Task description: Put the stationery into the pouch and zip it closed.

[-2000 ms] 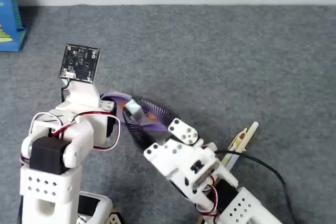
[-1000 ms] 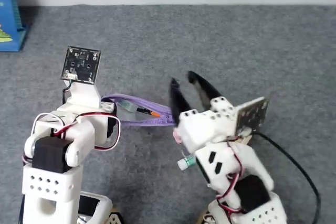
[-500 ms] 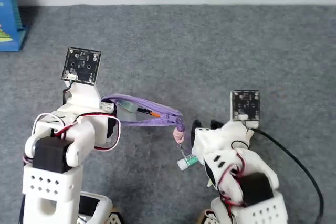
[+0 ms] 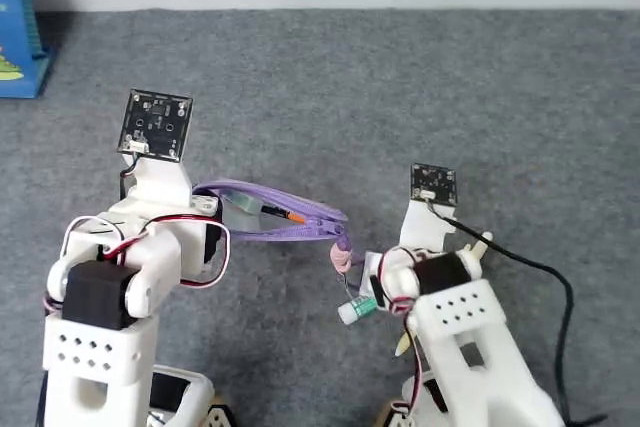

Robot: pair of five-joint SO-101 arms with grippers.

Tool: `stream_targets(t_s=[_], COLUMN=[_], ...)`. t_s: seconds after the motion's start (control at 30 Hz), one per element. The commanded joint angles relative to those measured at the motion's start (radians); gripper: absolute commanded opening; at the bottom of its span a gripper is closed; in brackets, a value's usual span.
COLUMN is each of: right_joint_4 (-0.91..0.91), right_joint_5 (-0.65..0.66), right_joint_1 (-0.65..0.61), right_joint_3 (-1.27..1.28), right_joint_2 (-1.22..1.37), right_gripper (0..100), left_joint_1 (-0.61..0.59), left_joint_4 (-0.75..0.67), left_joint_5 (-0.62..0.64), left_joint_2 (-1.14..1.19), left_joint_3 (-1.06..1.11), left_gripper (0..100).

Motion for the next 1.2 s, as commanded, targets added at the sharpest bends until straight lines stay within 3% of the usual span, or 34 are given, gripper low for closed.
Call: stream_targets(t_s=[0.0, 0.33, 0.67, 0.9, 1.17], right_joint_4=[-0.041, -0.113, -0.074, -0.07, -0.197], right_joint_5=[-0.04, -0.057, -0.055, -0.061, -0.063], right_joint_1=[0.025, 0.077, 0.07, 0.076, 0.076], right_joint_3=[-0.068, -0.068, -0.061, -0.061, -0.061], right_joint_2=[0.048, 0.099, -0.101, 0.028, 0.245], right_gripper=[14.3, 14.1, 14.3, 14.3, 14.3], left_joint_1=[0.002, -0.035, -0.035, -0.035, -0.035], left_joint_4=[-0.02, -0.02, -0.025, -0.02, -0.02], left_joint_5=[0.006, 0.006, 0.006, 0.005, 0.005], left_joint_2=[0.008, 0.008, 0.008, 0.008, 0.008], left_joint_3=[-0.002, -0.001, -0.001, -0.001, -0.001], left_gripper=[1, 1, 1, 1, 1])
